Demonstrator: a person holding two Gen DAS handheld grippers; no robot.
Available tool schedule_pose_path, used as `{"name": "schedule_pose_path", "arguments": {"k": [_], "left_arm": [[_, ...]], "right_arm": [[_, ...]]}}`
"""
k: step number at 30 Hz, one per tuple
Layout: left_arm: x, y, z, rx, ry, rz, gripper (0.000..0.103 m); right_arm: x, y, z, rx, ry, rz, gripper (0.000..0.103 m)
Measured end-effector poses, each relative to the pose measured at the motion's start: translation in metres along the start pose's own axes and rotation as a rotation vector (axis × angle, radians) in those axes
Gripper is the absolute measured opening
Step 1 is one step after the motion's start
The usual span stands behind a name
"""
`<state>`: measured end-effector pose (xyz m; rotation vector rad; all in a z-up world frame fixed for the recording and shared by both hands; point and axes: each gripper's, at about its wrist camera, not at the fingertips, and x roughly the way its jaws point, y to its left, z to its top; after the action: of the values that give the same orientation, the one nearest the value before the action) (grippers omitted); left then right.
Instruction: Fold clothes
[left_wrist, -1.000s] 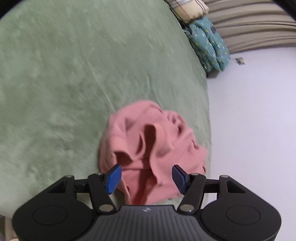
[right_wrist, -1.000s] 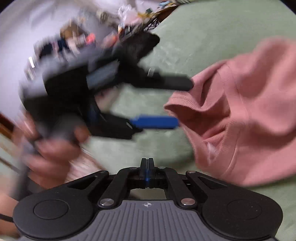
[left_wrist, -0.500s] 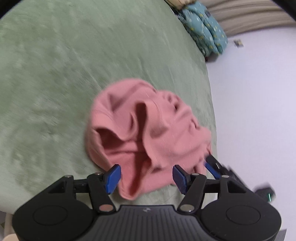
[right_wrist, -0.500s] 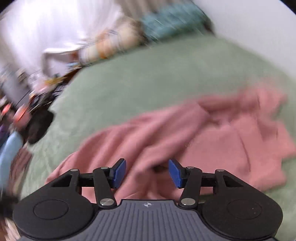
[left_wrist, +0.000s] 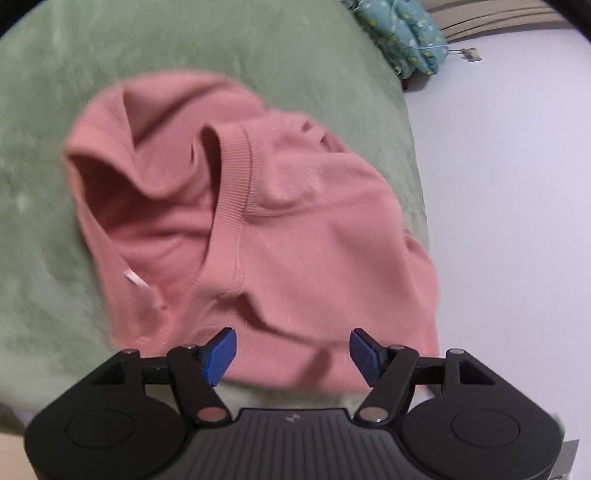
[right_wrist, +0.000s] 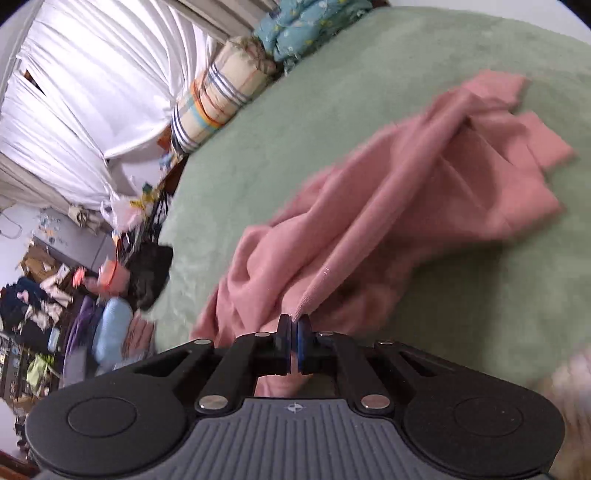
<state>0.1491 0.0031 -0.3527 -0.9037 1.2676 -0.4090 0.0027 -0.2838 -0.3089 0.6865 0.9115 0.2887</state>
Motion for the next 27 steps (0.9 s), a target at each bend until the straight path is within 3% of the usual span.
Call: {"name": "schedule_pose_path", "arguments": {"k": [6, 7, 8, 10, 14, 19, 24, 27], "left_arm": [[0.037, 0.020, -0.003, -0.122, 0.015, 0.057, 0.066], [0.041, 0.024, -0.002, -0.153, 0.003, 0.054, 0.058], [0.041, 0.026, -0.001, -0.171, -0.009, 0.046, 0.033], [0.040, 0.030, 0.001, -0.183, -0.018, 0.070, 0.004], [0.029, 0.040, 0.000, -0.212, -0.045, 0.066, 0.002], [-0.036, 0.054, -0.002, -0.139, -0.135, 0.100, 0.002], [-0.109, 0.083, -0.002, -0.147, -0.243, 0.134, 0.002], [-0.135, 0.090, -0.011, -0.127, -0.288, 0.177, 0.001]], "right_arm": [[-0.002, -0.011, -0.027, -0.006, 0.059, -0.060, 0.006], [-0.001, -0.012, -0.027, -0.003, 0.070, -0.066, 0.008], [0.000, -0.010, -0.026, -0.003, 0.078, -0.068, 0.009], [-0.004, -0.004, -0.021, -0.008, 0.070, -0.065, 0.011], [-0.026, 0.005, -0.016, -0.059, 0.034, -0.090, 0.025], [-0.044, 0.022, 0.008, -0.203, -0.034, -0.150, 0.036], [-0.023, 0.066, 0.035, -0.535, -0.057, -0.092, 0.036], [0.011, 0.105, 0.045, -0.869, -0.057, -0.029, 0.037]]}}
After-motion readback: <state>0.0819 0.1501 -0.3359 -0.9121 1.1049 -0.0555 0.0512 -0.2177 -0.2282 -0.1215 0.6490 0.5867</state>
